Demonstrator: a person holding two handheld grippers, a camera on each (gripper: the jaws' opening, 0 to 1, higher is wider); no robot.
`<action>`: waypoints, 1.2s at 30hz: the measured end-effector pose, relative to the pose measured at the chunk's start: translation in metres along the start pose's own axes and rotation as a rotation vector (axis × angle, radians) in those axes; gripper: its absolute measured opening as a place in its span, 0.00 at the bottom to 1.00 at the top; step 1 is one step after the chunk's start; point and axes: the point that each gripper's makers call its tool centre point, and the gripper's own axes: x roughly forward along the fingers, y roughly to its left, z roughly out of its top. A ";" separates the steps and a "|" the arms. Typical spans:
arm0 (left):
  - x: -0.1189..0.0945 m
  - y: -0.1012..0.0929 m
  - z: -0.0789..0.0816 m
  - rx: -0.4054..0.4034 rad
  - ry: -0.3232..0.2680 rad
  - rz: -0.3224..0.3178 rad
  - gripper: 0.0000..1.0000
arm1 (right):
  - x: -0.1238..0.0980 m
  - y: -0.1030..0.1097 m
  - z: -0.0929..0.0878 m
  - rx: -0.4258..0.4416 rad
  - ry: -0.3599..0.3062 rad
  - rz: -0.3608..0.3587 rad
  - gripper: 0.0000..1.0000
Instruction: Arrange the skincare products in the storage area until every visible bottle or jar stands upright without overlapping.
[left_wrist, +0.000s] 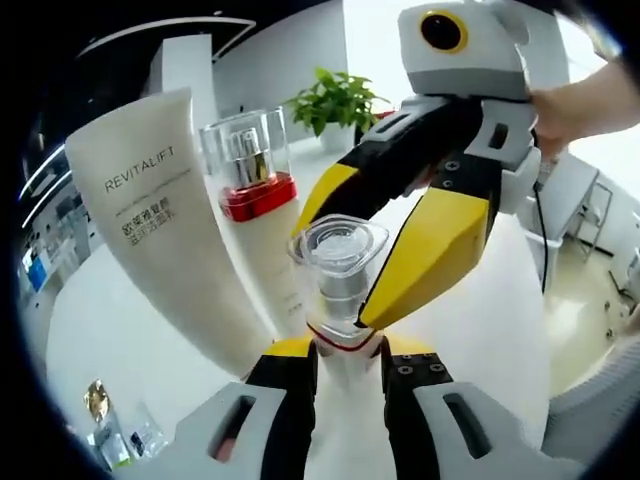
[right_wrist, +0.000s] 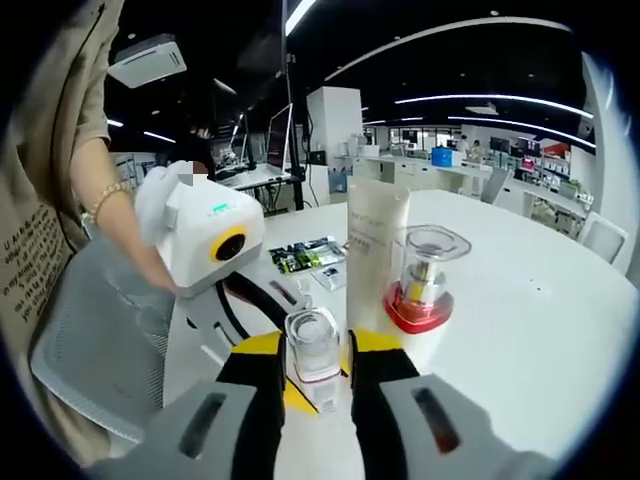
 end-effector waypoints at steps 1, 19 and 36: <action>0.001 0.001 0.001 0.000 0.000 -0.003 0.22 | -0.002 -0.001 -0.001 0.003 0.001 -0.005 0.25; 0.011 0.009 0.006 0.014 0.005 -0.012 0.22 | -0.033 -0.017 -0.021 0.120 0.002 -0.117 0.30; 0.003 0.002 -0.005 -0.022 0.049 -0.043 0.28 | -0.032 -0.013 -0.023 0.135 0.030 -0.155 0.41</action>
